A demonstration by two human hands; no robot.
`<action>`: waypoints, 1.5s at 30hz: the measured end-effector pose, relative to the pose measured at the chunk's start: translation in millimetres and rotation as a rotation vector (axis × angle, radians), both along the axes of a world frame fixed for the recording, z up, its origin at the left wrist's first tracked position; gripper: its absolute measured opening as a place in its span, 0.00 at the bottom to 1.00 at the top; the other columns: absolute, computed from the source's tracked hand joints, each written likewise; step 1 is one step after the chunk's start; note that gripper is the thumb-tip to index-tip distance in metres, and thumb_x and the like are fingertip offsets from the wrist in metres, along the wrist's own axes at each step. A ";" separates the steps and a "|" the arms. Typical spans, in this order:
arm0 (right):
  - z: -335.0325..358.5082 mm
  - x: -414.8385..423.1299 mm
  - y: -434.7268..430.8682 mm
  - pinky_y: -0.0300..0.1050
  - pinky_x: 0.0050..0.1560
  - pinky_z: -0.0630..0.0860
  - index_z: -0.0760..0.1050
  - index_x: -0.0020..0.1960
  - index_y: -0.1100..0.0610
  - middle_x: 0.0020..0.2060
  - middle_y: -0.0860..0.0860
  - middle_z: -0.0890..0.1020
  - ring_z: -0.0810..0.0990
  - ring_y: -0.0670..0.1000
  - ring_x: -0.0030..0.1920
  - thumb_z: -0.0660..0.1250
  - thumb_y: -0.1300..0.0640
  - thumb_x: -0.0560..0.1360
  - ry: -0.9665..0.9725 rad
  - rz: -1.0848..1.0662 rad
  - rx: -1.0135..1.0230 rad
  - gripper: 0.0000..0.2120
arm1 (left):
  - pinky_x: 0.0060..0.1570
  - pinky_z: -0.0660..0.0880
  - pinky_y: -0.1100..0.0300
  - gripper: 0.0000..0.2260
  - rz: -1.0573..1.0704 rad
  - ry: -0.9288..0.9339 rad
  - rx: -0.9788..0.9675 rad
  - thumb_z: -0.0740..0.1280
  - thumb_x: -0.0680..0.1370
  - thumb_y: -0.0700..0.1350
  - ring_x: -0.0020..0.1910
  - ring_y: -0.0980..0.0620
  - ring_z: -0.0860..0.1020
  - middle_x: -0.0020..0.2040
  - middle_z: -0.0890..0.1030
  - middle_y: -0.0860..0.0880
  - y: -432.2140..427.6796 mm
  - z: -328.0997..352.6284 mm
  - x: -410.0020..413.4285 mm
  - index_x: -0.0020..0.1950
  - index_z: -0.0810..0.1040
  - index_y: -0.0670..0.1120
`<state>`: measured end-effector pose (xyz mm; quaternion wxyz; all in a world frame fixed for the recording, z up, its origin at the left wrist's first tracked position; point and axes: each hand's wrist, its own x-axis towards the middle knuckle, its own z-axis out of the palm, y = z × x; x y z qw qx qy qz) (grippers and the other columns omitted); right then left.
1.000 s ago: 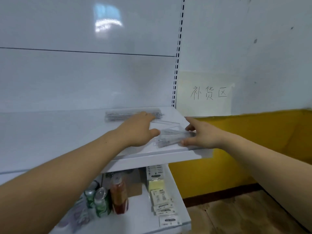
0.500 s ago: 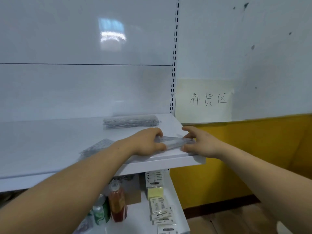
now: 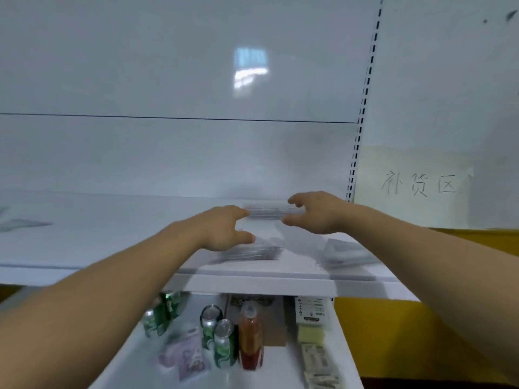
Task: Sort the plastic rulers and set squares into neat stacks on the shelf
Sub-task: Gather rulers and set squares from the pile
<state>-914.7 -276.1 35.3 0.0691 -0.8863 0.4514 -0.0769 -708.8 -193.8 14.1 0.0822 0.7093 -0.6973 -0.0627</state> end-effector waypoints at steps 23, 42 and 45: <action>-48.1 555.9 136.4 0.57 0.65 0.65 0.53 0.76 0.51 0.72 0.54 0.64 0.66 0.59 0.68 0.47 0.29 0.74 0.200 0.403 -0.016 0.38 | 0.72 0.57 0.54 0.30 0.789 0.031 -0.010 0.62 0.77 0.59 0.74 0.47 0.60 0.76 0.61 0.48 274.6 -26.9 494.3 0.75 0.60 0.48; -49.3 783.8 87.6 0.53 0.68 0.63 0.62 0.71 0.41 0.68 0.50 0.67 0.64 0.55 0.69 0.58 0.27 0.68 0.086 0.622 0.088 0.35 | 0.69 0.63 0.50 0.24 0.740 0.005 0.030 0.59 0.77 0.60 0.70 0.46 0.65 0.72 0.66 0.47 189.3 -35.9 698.0 0.72 0.66 0.53; -46.3 788.6 85.2 0.53 0.65 0.66 0.66 0.67 0.42 0.63 0.48 0.70 0.69 0.54 0.65 0.61 0.27 0.67 0.046 0.596 0.105 0.33 | 0.67 0.65 0.52 0.18 0.588 0.044 -0.057 0.63 0.77 0.56 0.65 0.51 0.68 0.67 0.71 0.51 184.1 -34.3 709.1 0.65 0.73 0.55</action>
